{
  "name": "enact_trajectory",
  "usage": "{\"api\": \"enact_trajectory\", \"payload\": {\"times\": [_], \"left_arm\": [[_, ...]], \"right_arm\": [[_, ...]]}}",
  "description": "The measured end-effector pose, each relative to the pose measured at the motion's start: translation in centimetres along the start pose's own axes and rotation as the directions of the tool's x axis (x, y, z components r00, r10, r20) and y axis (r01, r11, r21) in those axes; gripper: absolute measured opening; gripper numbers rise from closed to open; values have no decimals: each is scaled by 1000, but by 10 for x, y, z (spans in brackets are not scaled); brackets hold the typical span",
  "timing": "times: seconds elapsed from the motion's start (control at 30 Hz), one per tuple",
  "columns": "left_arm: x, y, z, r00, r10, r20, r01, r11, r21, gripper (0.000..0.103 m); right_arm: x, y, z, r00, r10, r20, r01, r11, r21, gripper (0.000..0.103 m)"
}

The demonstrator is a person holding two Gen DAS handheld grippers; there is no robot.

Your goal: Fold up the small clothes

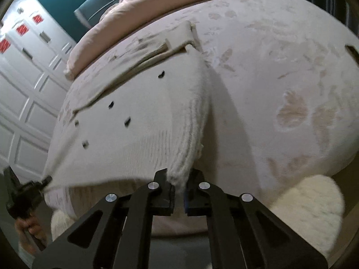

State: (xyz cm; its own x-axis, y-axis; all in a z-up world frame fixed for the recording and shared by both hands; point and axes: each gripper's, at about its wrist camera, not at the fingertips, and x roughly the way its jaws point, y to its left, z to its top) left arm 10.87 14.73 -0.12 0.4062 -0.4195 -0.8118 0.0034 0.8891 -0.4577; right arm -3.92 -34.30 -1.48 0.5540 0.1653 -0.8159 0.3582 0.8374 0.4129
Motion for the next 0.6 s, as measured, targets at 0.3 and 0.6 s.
{"api": "enact_trajectory", "payload": {"times": [0.3,0.6], "left_arm": [[-51,20,-106,975,64,-213,-47,995,84,5],[-94,9,-143,952,91,-291,-65,993,99,5]], "right_arm": [[-50,-24,-91,951,-132,-278,77,977,-201,3],[-90,-32,-112,906,-90,-414,33,989,-143,3]]}}
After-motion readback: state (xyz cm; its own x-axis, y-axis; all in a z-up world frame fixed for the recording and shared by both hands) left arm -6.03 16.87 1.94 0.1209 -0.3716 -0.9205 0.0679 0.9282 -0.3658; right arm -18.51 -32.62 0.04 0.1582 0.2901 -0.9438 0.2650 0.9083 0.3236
